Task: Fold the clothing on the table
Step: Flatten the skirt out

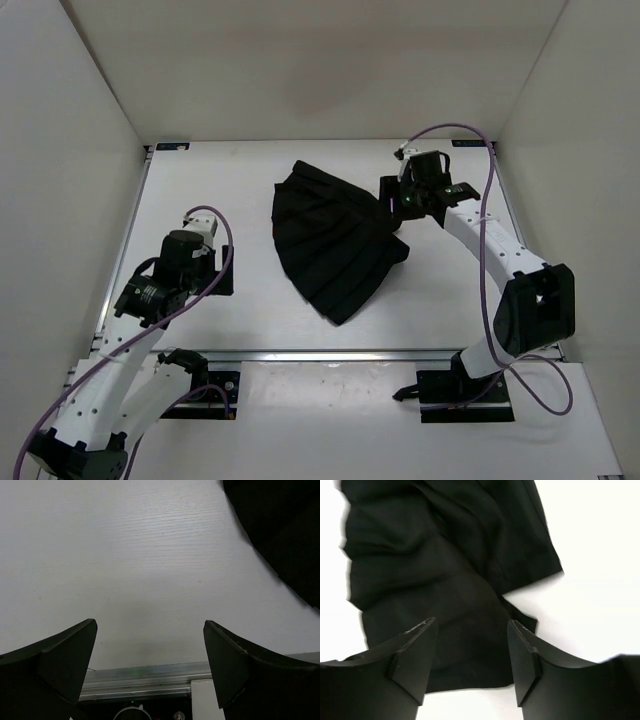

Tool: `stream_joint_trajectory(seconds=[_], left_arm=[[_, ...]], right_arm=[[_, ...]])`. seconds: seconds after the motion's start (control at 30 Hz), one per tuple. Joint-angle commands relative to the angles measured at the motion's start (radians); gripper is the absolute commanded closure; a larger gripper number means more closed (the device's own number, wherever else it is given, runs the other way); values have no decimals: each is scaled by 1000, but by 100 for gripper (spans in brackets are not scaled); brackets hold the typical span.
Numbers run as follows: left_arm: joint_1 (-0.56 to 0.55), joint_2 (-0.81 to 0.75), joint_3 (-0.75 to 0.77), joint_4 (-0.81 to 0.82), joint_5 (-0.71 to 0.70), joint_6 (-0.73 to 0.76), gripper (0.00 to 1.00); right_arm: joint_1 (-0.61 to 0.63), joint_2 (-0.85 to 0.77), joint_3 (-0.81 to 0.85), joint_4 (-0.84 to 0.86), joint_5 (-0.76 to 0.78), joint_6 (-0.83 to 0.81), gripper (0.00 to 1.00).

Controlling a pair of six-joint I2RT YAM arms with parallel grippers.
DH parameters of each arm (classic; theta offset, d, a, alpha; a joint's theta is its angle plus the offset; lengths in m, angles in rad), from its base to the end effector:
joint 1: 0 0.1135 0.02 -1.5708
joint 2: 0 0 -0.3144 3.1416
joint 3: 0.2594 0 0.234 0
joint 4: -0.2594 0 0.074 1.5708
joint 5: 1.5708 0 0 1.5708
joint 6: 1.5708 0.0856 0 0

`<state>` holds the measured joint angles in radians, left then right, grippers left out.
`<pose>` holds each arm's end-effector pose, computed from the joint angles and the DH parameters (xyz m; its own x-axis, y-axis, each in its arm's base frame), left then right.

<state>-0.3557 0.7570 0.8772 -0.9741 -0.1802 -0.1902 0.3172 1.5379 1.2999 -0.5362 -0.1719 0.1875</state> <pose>0.1110 -0.0249 0.2969 -0.7378 0.0757 -0.6707 0.0944 0.9955 0.0085 0.3344 0.1252 0.3220 -0.7316 -0.0469 -0.6802 -0.2923 0.9229 0.2508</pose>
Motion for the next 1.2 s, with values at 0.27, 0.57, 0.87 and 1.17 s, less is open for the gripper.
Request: stream_joint_trajectory(seconds=[0.27,0.57,0.87,1.17], left_arm=[[-12,-108,-3,6,-67,-29,1],[-40,-163,0,29,-8,5,1],[-11,-142,-1,34,5,12,40],[29,-85,25,26,71,48,11]], right_arm=[[-10,-151,-247,19,193,-43,33],[11,-107,-329,194,-63,30,30],[336,-13,-283,260,-176,183,100],[453,35,-220,286,-206,190,50]])
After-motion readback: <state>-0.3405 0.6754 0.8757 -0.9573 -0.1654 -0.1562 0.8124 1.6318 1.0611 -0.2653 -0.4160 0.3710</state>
